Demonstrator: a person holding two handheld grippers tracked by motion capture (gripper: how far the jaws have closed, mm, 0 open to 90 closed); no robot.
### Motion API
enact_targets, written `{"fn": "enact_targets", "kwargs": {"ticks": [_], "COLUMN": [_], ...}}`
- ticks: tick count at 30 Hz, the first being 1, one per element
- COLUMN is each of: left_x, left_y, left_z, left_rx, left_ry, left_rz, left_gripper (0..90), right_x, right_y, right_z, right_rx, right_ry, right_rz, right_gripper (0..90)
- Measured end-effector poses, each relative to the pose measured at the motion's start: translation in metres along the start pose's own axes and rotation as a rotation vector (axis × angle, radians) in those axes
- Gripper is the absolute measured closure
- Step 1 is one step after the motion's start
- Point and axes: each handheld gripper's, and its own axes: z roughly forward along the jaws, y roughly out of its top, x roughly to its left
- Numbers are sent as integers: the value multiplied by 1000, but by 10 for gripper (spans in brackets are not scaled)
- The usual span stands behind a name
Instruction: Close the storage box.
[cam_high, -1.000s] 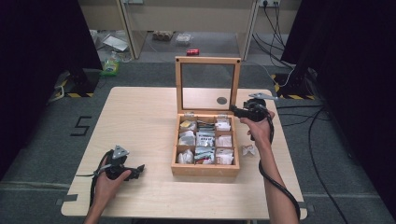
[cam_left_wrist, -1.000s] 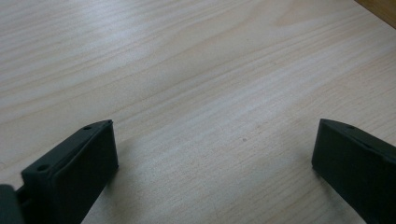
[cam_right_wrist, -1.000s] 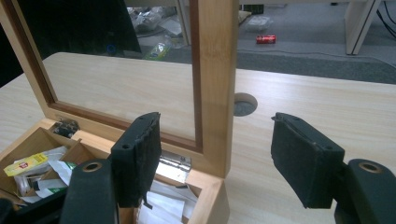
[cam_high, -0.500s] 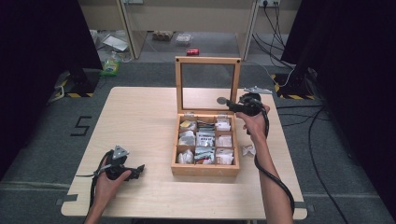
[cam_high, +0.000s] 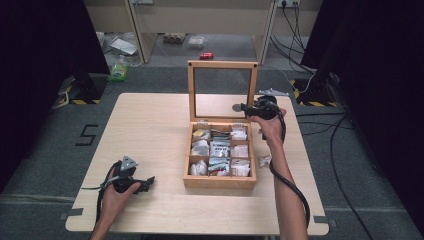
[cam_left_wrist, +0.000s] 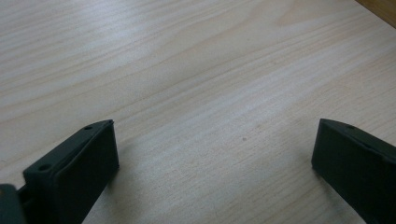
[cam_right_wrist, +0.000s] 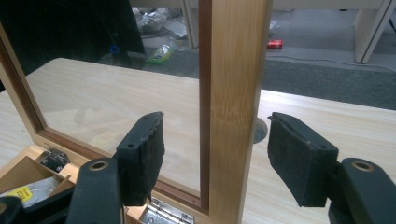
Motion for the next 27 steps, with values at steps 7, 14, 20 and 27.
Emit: {"fn": "enact_targets", "kwargs": {"ticks": [7,14,20,27], "left_x": [0,0,0,0], "left_y": [0,0,0,0], "left_z": [0,0,0,0], "left_rx": [1,0,0,0], "left_ry": [0,0,0,0], "left_rz": [0,0,0,0], "left_gripper": [0,0,0,0], "right_x": [1,-1,2,3], "right_y": [1,1,0,-3], "right_z": [3,-2,-6,-13], "right_rx": [-7,-3,-8,-20], "right_ry": [39,35,26,37], "right_rz": [-27,-60,-72,-74], "right_gripper": [435,518,535,533]}}
